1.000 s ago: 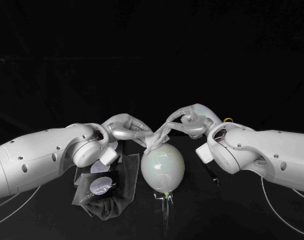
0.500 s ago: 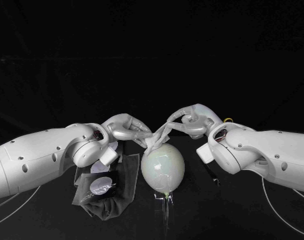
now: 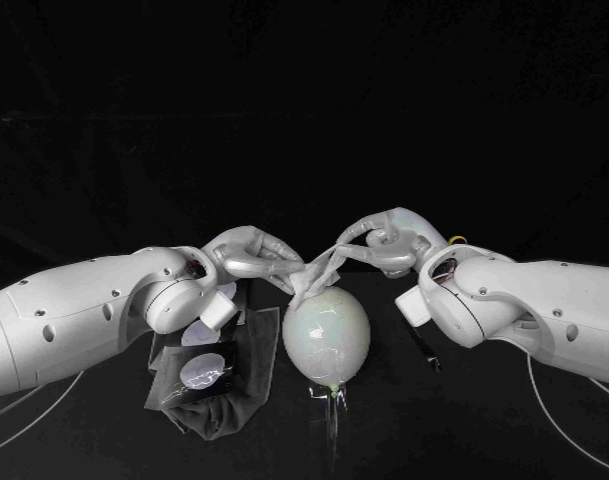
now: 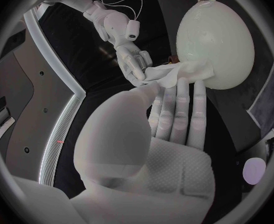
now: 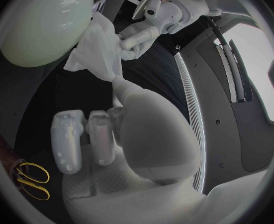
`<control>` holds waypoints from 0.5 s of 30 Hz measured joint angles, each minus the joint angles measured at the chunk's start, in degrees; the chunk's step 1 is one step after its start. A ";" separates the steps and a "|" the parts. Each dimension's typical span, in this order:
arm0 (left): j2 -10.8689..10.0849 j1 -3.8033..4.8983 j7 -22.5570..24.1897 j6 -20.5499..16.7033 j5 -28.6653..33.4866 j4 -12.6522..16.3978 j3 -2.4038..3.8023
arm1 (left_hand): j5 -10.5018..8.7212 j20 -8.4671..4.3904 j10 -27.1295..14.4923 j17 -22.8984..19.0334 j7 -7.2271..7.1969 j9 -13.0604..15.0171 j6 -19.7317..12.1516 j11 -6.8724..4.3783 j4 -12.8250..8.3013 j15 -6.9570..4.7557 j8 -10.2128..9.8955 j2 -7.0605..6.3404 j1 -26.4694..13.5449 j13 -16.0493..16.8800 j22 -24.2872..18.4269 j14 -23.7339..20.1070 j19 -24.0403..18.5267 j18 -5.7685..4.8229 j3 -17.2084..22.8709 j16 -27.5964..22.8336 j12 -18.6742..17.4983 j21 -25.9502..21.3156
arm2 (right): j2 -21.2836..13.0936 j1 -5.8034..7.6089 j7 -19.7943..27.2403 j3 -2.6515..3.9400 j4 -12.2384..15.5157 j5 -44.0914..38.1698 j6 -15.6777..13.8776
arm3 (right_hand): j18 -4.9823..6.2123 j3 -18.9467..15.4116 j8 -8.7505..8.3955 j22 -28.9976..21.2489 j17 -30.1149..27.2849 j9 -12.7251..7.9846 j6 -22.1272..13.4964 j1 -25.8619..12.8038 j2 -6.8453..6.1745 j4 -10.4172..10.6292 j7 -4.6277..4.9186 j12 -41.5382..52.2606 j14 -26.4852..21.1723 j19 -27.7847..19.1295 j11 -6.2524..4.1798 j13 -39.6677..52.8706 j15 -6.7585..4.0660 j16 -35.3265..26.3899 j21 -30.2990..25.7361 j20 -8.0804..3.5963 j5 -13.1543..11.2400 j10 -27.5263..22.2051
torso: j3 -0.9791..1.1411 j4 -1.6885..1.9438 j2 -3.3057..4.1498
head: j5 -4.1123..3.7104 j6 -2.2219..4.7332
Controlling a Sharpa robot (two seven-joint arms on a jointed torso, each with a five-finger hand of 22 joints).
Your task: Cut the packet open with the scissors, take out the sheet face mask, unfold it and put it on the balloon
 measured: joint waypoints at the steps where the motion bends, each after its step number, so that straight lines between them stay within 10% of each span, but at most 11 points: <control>1: -0.01 0.00 0.00 -0.01 0.42 -0.01 0.00 | 0.00 0.00 0.00 0.00 0.00 0.00 0.00 0.00 0.00 0.00 0.00 0.00 0.00 0.00 0.00 0.00 0.00 -0.01 0.00 0.00 0.00 0.00 | -0.04 0.00 -0.04 0.00 0.03 -0.06 0.03 | 0.00 0.00 0.00 0.00 0.00 0.00 0.00 0.00 0.00 0.00 0.00 0.00 0.00 0.00 0.00 0.00 0.00 -0.04 -0.01 0.00 0.00 0.00 | 0.00 0.00 0.00 | 0.00 -0.01; 15: -0.47 0.00 -0.87 -0.63 6.39 -0.55 -0.09 | 0.00 0.00 0.00 -0.03 0.00 0.00 -0.02 0.01 0.01 0.01 0.00 -0.01 -0.01 -0.01 0.05 0.00 0.00 -0.02 0.00 0.22 0.23 -0.01 | -2.13 0.00 -0.50 -0.01 1.79 -1.58 0.40 | 0.00 0.34 0.23 -0.02 -0.05 -0.02 -0.09 -0.15 -0.15 0.01 0.07 0.00 -0.09 0.12 0.00 0.00 0.09 0.14 -0.02 -0.12 -0.01 0.00 | 0.00 0.02 -0.01 | 0.01 0.07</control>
